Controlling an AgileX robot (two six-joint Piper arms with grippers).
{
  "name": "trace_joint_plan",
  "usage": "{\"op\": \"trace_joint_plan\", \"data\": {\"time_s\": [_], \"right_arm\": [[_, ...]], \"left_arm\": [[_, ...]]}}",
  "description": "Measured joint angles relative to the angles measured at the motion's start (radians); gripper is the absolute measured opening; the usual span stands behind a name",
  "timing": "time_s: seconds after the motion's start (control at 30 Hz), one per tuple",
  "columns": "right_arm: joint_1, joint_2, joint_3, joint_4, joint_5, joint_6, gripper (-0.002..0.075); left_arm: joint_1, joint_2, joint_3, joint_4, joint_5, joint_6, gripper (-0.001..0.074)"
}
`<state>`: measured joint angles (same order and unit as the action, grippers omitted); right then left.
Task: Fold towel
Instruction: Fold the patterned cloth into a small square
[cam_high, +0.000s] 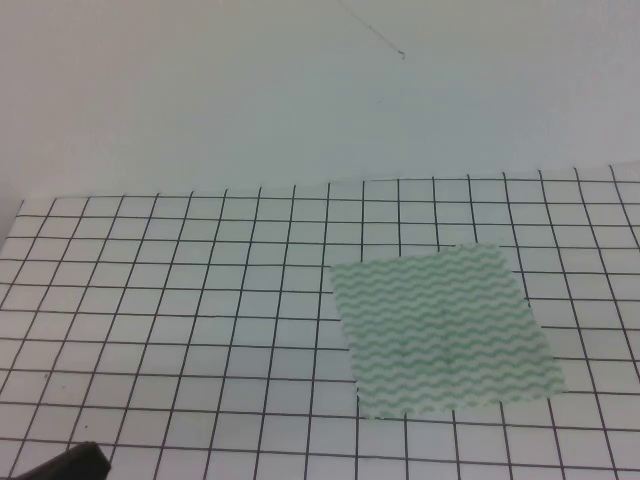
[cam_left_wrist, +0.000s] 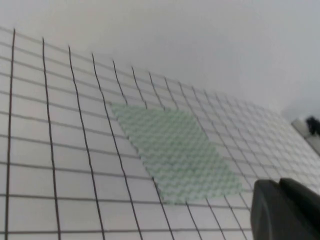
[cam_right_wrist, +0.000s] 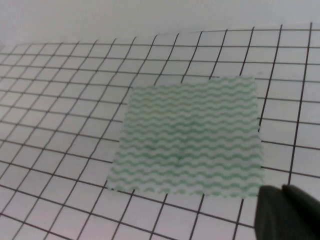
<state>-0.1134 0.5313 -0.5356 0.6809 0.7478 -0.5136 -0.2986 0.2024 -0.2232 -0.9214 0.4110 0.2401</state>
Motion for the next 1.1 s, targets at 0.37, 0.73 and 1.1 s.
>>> {"op": "trace_joint_plan", "data": {"time_s": [0.37, 0.73, 1.1], "right_arm": [[0.074, 0.388, -0.145, -0.052, 0.09, -0.12, 0.0076], [0.097, 0.676, -0.154, -0.001, -0.025, -0.185, 0.0272], [0.125, 0.953, -0.265, 0.008, -0.067, -0.199, 0.0277]], "left_arm": [[0.0, 0.42, -0.22, -0.087, 0.111, 0.172, 0.0034], [0.0, 0.766, -0.347, -0.096, 0.143, 0.275, 0.0299], [0.0, 0.9, -0.399, -0.107, 0.113, 0.401, 0.0307]]}}
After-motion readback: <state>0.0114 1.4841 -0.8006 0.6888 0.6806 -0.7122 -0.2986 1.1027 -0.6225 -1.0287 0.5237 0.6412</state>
